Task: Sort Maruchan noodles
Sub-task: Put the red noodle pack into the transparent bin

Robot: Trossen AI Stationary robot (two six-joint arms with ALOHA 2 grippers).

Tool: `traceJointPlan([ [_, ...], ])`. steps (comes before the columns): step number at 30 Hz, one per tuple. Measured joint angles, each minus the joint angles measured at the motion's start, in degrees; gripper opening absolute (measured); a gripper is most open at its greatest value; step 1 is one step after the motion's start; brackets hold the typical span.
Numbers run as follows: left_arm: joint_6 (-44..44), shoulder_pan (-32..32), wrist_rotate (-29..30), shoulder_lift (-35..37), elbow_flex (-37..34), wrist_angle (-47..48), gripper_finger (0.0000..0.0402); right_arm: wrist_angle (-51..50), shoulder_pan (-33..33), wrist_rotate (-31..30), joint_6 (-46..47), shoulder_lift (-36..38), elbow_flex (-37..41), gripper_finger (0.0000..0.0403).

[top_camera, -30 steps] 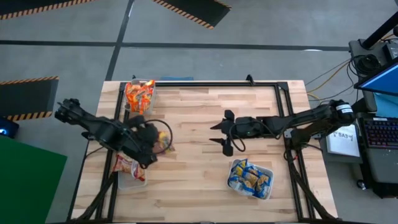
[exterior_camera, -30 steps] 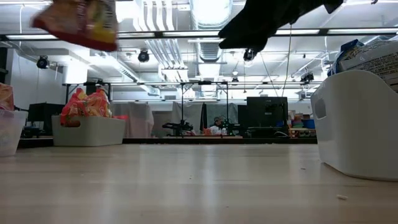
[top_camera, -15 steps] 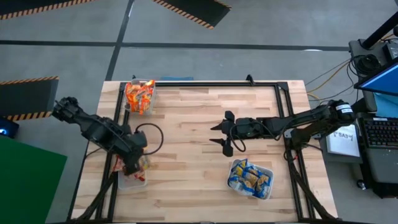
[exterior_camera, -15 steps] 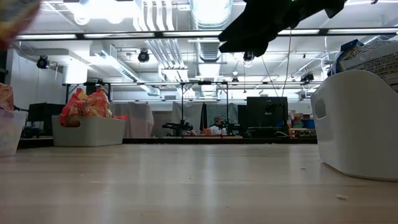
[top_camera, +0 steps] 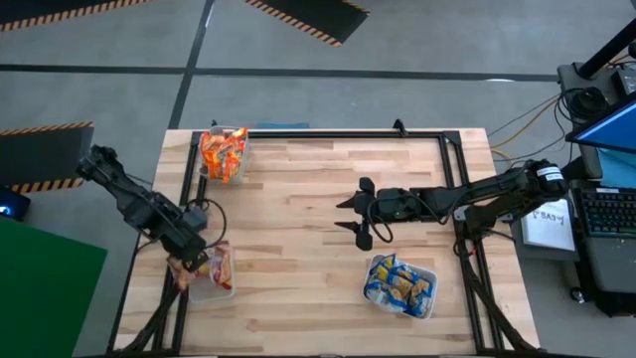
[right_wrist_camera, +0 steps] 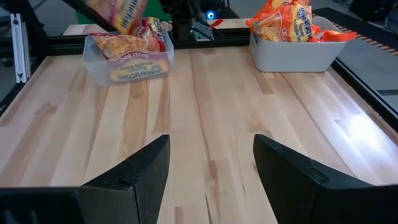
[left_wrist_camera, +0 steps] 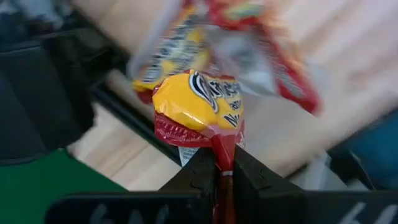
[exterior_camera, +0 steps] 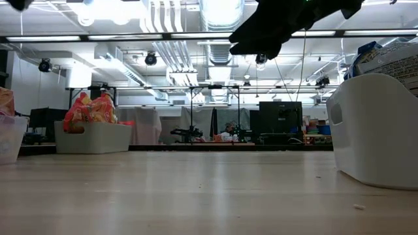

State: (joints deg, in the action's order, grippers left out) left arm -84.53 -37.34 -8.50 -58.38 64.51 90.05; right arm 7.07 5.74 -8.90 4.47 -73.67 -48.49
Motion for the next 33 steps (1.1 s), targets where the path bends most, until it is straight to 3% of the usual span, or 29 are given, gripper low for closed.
traceJointPlan([
  [4,-3.61,0.06,-2.46,0.84,-4.87,-0.72,0.0005,1.0,0.0,0.06,-0.02,-0.02,0.0,0.0219],
  [9,-3.92,0.05,-1.95,-1.49,-6.7,-8.44,0.0005,1.4,0.0,0.04,-0.13,-0.02,0.0,0.0219],
  [17,-1.33,0.02,-1.72,-12.01,-7.06,-13.17,0.0005,1.36,0.0,0.04,-0.3,-0.02,0.0,0.0219],
  [24,3.62,0.02,-5.05,-20.94,-7.08,-18.14,0.0018,0.77,0.02,0.32,0.0,-0.04,0.0,0.0219],
  [33,6.45,0.04,-5.8,-26.7,-7.06,-19.51,0.0024,0.77,0.1,0.32,0.49,-0.04,0.0,0.0219],
])
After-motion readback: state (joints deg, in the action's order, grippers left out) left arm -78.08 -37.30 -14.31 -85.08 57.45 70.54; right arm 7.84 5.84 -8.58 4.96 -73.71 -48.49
